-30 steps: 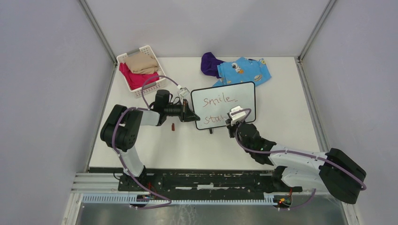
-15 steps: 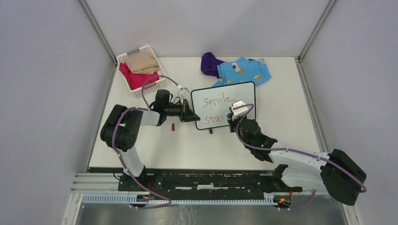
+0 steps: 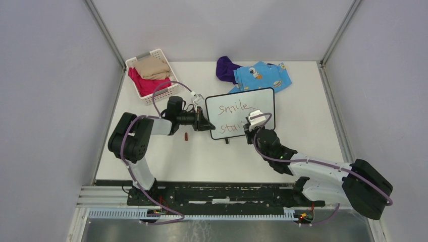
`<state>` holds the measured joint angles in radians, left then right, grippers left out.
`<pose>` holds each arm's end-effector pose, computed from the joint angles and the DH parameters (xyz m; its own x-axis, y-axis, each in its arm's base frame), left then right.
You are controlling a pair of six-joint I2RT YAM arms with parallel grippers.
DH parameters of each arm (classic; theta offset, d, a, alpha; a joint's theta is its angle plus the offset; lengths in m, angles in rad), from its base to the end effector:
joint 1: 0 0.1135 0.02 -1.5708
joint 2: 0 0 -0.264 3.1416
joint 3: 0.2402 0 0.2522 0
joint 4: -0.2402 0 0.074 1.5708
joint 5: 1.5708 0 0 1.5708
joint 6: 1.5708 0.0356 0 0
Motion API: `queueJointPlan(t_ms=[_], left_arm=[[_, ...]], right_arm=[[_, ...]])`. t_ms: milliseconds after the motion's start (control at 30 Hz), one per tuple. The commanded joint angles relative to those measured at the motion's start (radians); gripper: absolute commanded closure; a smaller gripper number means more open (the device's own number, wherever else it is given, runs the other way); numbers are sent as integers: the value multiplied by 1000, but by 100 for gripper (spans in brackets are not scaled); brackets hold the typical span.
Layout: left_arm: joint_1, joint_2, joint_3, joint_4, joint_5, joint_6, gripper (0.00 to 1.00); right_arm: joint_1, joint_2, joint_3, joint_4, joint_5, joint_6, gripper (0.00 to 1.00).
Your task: Write a sentence on the whiteboard
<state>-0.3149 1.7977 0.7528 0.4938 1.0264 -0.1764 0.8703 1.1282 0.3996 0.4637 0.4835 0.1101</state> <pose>0.3072 -0.1321 0.1406 -0.6399 0.1129 -0.7601 0.7528 0.2910 -0.5905 0.1619 0.1663 0.2061 -0.2103 -0.0985 -0.9726 -0.3668 0.9302 -0.0149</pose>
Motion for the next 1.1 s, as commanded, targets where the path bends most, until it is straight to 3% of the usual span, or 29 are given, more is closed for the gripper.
queueJointPlan(t_ms=[0, 500, 933, 1067], left_arm=[[-7, 21, 6, -62, -121, 66, 98], [-9, 23, 6, -68, -124, 68, 98], [-10, 25, 12, -80, -125, 74, 98], [-10, 23, 11, -80, -126, 76, 98]], right_arm=[[-3, -16, -39, 29, -11, 28, 100], [15, -10, -99, 58, -82, 81, 100], [79, 88, -20, 90, -97, 84, 100], [81, 45, -19, 78, -66, 72, 100]])
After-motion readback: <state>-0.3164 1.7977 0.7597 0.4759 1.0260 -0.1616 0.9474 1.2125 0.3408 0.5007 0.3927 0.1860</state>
